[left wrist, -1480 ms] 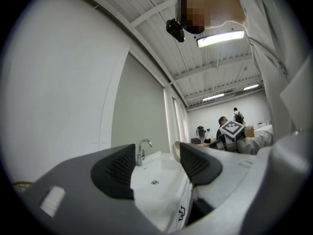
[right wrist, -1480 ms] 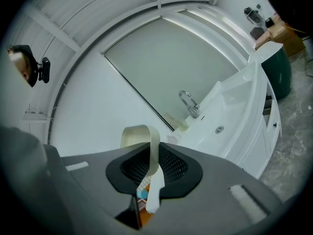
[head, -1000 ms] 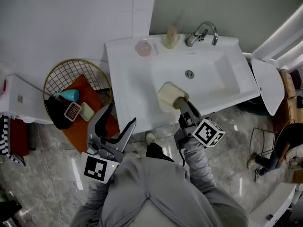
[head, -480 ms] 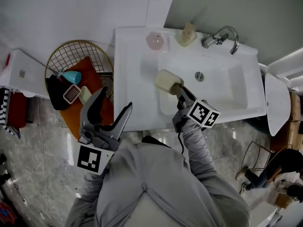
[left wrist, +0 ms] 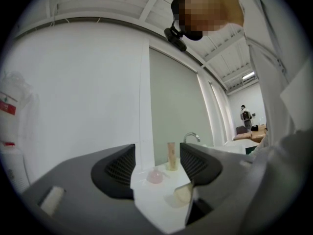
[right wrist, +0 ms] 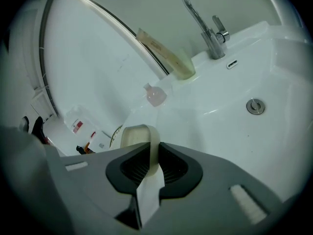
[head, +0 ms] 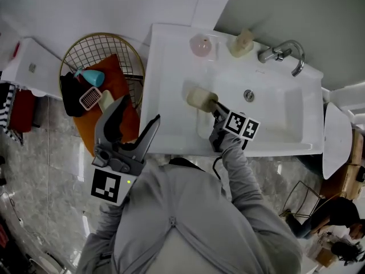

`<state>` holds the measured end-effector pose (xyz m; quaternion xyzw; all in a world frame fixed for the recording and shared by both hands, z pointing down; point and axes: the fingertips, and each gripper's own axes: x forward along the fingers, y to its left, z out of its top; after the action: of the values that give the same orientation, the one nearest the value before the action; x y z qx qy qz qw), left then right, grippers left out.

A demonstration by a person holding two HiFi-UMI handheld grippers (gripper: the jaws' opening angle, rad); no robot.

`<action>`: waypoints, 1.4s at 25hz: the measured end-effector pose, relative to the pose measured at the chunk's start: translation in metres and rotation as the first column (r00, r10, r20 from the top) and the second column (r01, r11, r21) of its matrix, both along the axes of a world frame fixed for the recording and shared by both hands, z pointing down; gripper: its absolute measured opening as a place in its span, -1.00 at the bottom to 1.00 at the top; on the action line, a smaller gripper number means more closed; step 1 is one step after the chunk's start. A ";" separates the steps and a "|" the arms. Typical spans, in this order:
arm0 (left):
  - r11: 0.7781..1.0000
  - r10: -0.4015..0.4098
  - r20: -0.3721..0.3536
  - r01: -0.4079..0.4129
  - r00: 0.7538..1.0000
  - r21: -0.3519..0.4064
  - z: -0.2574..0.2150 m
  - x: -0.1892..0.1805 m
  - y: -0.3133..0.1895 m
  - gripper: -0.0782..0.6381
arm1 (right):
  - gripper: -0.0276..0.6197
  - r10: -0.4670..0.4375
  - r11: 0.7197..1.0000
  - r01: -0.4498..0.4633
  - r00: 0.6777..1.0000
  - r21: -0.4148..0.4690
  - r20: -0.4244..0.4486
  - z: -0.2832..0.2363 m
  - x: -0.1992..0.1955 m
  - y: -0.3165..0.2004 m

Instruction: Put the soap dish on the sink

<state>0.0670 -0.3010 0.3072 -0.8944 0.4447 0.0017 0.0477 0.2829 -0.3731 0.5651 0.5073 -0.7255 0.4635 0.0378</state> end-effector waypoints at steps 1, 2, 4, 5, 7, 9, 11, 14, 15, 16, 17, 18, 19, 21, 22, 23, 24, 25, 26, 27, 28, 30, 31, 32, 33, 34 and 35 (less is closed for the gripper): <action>1.000 -0.006 -0.002 0.006 1.000 -0.001 0.000 -0.001 -0.001 0.09 | -0.78 -0.007 1.000 0.007 1.000 -0.011 0.002 0.003 -0.002 0.000; 1.000 -0.012 -0.004 0.012 1.000 -0.002 0.000 -0.002 -0.001 0.09 | -0.78 -0.015 1.000 0.015 1.000 -0.020 0.003 0.006 -0.003 -0.001; 1.000 -0.020 -0.004 0.020 1.000 -0.005 0.001 -0.002 0.000 0.09 | -0.78 -0.030 0.999 0.030 1.000 -0.035 0.004 0.011 -0.007 -0.001; 1.000 -0.022 -0.003 0.022 1.000 -0.005 0.001 -0.002 0.000 0.09 | -0.78 -0.038 0.998 0.038 0.999 -0.040 0.003 0.013 -0.009 0.000; 1.000 -0.026 -0.001 0.026 1.000 -0.008 0.003 -0.002 0.000 0.10 | -0.78 -0.052 0.998 0.052 0.999 -0.047 0.002 0.015 -0.013 -0.001; 0.999 -0.032 0.000 0.032 0.999 -0.011 0.004 -0.004 0.000 0.10 | -0.78 -0.066 0.997 0.065 0.998 -0.052 -0.003 0.017 -0.016 -0.001; 0.999 -0.037 0.000 0.037 0.999 -0.014 0.004 -0.005 0.000 0.10 | -0.78 -0.077 0.996 0.077 0.997 -0.054 -0.009 0.018 -0.020 -0.001; 0.999 -0.042 -0.002 0.042 0.999 -0.015 0.004 -0.006 0.000 0.09 | -0.78 -0.091 0.995 0.090 0.996 -0.046 -0.018 0.017 -0.023 -0.003; 0.999 -0.043 -0.003 0.043 0.999 -0.016 0.004 -0.006 0.000 0.09 | -0.78 -0.097 0.994 0.096 0.995 -0.044 -0.026 0.017 -0.024 -0.003; 0.999 -0.044 -0.003 0.044 0.999 -0.016 0.004 -0.006 0.000 0.10 | -0.78 -0.104 0.994 0.103 0.994 -0.042 -0.036 0.017 -0.025 -0.003; 0.999 -0.045 -0.003 0.045 0.999 -0.017 0.004 -0.006 0.001 0.09 | -0.77 -0.112 0.993 0.111 0.993 -0.041 -0.047 0.016 -0.025 -0.003; 0.999 -0.045 -0.004 0.045 0.999 -0.017 0.004 -0.007 0.001 0.09 | -0.77 -0.123 0.992 0.120 0.991 -0.041 -0.059 0.016 -0.027 -0.002; 0.999 -0.046 -0.005 0.046 0.999 -0.018 0.004 -0.007 0.001 0.10 | -0.77 -0.135 0.990 0.133 0.988 -0.042 -0.073 0.017 -0.029 -0.002; 0.999 -0.048 -0.007 0.048 0.999 -0.018 0.005 -0.008 0.001 0.09 | -0.77 -0.167 0.986 0.163 0.980 -0.044 -0.106 0.018 -0.034 -0.002; 0.999 -0.049 -0.008 0.049 0.999 -0.018 0.005 -0.008 0.001 0.09 | -0.77 -0.182 0.983 0.178 0.975 -0.043 -0.125 0.018 -0.037 -0.002; 0.999 -0.051 -0.009 0.050 0.999 -0.018 0.006 -0.009 0.001 0.09 | -0.77 -0.197 0.980 0.193 0.969 -0.042 -0.147 0.019 -0.040 -0.002; 0.998 -0.052 -0.009 0.052 0.999 -0.020 0.006 -0.010 0.001 0.09 | -0.77 -0.212 0.977 0.207 0.962 -0.041 -0.170 0.019 -0.044 -0.003; 0.998 -0.055 -0.011 0.054 0.998 -0.021 0.006 -0.011 0.001 0.10 | -0.77 -0.227 0.974 0.223 0.954 -0.040 -0.195 0.019 -0.047 -0.003; 0.998 -0.057 -0.012 0.056 0.998 -0.021 0.006 -0.012 0.001 0.09 | -0.77 -0.242 0.970 0.239 0.945 -0.040 -0.220 0.019 -0.049 -0.003; 0.998 -0.058 -0.013 0.058 0.998 -0.022 0.006 -0.013 0.001 0.10 | -0.76 -0.255 0.967 0.253 0.935 -0.040 -0.245 0.019 -0.052 -0.003; 0.998 -0.060 -0.014 0.060 0.998 -0.023 0.006 -0.013 0.001 0.10 | -0.76 -0.266 0.963 0.265 0.925 -0.040 -0.270 0.019 -0.054 -0.003; 0.998 -0.063 -0.013 0.063 0.998 -0.025 0.007 -0.015 0.001 0.09 | -0.75 -0.280 0.959 0.282 0.905 -0.043 -0.320 0.018 -0.056 -0.003; 0.998 -0.065 -0.013 0.064 0.998 -0.026 0.007 -0.016 0.001 0.09 | -0.75 -0.288 0.956 0.291 0.895 -0.042 -0.341 0.019 -0.057 -0.003; 0.997 -0.066 -0.014 0.065 0.998 -0.027 0.008 -0.017 0.001 0.09 | -0.74 -0.294 0.953 0.300 0.886 -0.039 -0.359 0.019 -0.058 -0.004; 0.997 -0.067 -0.015 0.066 0.998 -0.028 0.008 -0.018 0.001 0.09 | -0.74 -0.297 0.951 0.307 0.878 -0.035 -0.375 0.019 -0.059 -0.004; 0.997 -0.067 -0.015 0.067 0.998 -0.028 0.008 -0.019 0.001 0.09 | -0.74 -0.299 0.950 0.312 0.871 -0.032 -0.389 0.019 -0.060 -0.004; 0.997 -0.067 -0.016 0.067 0.998 -0.030 0.009 -0.020 0.000 0.09 | -0.74 -0.300 0.949 0.315 0.866 -0.030 -0.400 0.020 -0.061 -0.004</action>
<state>0.0470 -0.3008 0.3160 -0.8796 0.4748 0.0010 0.0310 0.2222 -0.3775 0.5846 0.4696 -0.7823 0.3248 0.2491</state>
